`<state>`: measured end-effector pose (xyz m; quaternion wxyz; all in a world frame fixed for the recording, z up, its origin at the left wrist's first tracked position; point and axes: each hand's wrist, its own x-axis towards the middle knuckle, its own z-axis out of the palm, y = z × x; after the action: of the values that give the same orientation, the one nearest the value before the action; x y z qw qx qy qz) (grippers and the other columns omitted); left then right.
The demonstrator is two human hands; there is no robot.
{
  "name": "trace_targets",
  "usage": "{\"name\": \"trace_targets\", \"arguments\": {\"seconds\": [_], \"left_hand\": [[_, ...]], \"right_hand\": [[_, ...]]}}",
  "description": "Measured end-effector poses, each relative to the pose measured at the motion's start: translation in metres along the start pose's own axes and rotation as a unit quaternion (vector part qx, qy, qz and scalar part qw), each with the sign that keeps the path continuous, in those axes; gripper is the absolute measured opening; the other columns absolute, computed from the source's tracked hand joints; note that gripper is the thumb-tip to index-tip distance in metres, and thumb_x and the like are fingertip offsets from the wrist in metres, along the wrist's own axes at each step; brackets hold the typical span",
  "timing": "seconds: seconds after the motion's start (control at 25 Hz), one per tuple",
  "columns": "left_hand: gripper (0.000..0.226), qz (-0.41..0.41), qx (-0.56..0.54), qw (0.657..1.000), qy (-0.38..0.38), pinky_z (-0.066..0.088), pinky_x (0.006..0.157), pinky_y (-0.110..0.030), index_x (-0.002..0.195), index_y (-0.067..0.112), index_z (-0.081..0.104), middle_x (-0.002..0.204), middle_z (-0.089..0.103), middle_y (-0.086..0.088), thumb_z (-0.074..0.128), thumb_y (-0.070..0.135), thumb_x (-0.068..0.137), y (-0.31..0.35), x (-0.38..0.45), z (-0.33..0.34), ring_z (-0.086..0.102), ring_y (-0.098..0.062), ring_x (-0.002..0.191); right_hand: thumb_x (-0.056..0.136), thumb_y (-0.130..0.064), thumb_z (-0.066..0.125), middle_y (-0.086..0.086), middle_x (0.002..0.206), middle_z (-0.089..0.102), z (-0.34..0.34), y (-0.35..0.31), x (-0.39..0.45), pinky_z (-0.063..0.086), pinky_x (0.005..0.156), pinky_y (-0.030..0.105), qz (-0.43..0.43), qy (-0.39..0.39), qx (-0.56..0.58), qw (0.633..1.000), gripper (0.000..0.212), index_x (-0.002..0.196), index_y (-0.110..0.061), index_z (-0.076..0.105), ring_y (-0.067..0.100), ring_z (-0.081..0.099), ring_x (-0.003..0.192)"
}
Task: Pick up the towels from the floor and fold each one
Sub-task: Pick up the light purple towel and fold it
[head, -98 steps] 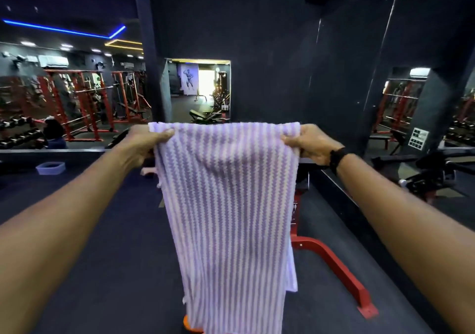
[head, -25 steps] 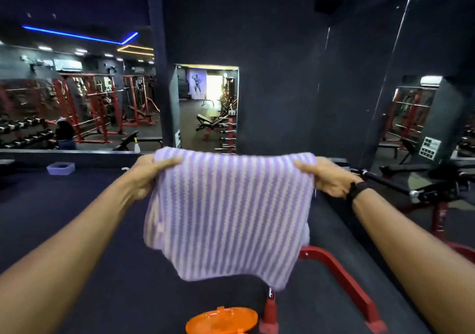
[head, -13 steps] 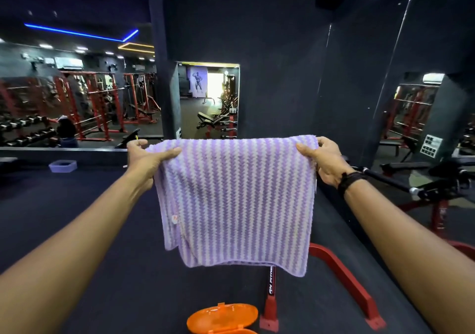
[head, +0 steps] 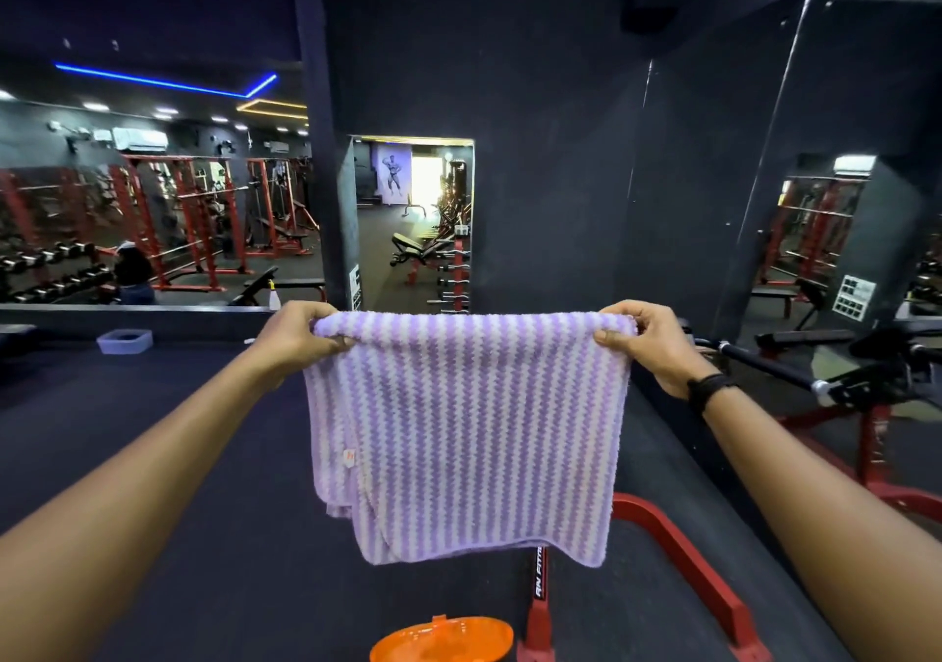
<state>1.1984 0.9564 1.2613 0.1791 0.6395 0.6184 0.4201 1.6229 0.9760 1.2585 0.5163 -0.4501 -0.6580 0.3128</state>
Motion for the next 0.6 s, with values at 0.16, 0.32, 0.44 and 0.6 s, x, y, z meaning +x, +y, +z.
{"name": "trace_targets", "arguments": {"seconds": [0.16, 0.32, 0.44, 0.6], "left_hand": [[0.037, 0.061, -0.088, 0.983, -0.150, 0.049, 0.079, -0.026, 0.083, 0.018, 0.073, 0.089, 0.069, 0.000, 0.082, 0.047, 0.062, 0.017, -0.011, -0.017, 0.063, -0.017, 0.091], [0.059, 0.036, -0.269, 0.923, -0.272, 0.055, 0.073, -0.021, 0.094, 0.021, 0.076, 0.093, 0.074, -0.004, 0.091, 0.048, 0.044, 0.027, -0.024, -0.024, 0.070, -0.013, 0.084], [0.050, -0.041, -0.163, 0.973, -0.156, 0.050, 0.074, -0.025, 0.094, 0.003, 0.072, 0.093, 0.073, -0.008, 0.087, 0.038, 0.061, 0.024, -0.012, -0.011, 0.067, -0.017, 0.082], [0.027, -0.104, -0.137, 0.984, -0.048, 0.041, 0.059, -0.022, 0.083, -0.001, 0.064, 0.076, 0.060, -0.009, 0.076, 0.022, 0.075, 0.045, -0.007, 0.020, 0.054, -0.019, 0.067]], "right_hand": [[0.078, -0.008, 0.073, 0.002, 0.085, 0.066, -0.009, -0.012, -0.006, 0.052, 0.070, 0.023, -0.011, -0.088, 0.054, 0.995, 0.016, 0.090, -0.002, 0.063, 0.008, 0.064, 0.075], [0.078, -0.008, 0.062, 0.000, 0.077, 0.063, -0.017, -0.029, -0.005, 0.052, 0.063, 0.022, 0.051, -0.208, 0.198, 0.957, 0.011, 0.073, -0.018, 0.061, 0.012, 0.062, 0.069], [0.074, -0.012, 0.078, 0.005, 0.077, 0.061, 0.000, -0.019, 0.008, 0.050, 0.060, 0.025, 0.098, -0.093, 0.059, 0.989, 0.020, 0.077, -0.011, 0.058, 0.019, 0.060, 0.071], [0.056, -0.029, 0.078, 0.001, 0.063, 0.046, 0.043, -0.015, 0.019, 0.035, 0.058, 0.031, 0.073, 0.139, -0.024, 0.987, 0.040, 0.056, -0.019, 0.040, 0.015, 0.045, 0.064]]}}
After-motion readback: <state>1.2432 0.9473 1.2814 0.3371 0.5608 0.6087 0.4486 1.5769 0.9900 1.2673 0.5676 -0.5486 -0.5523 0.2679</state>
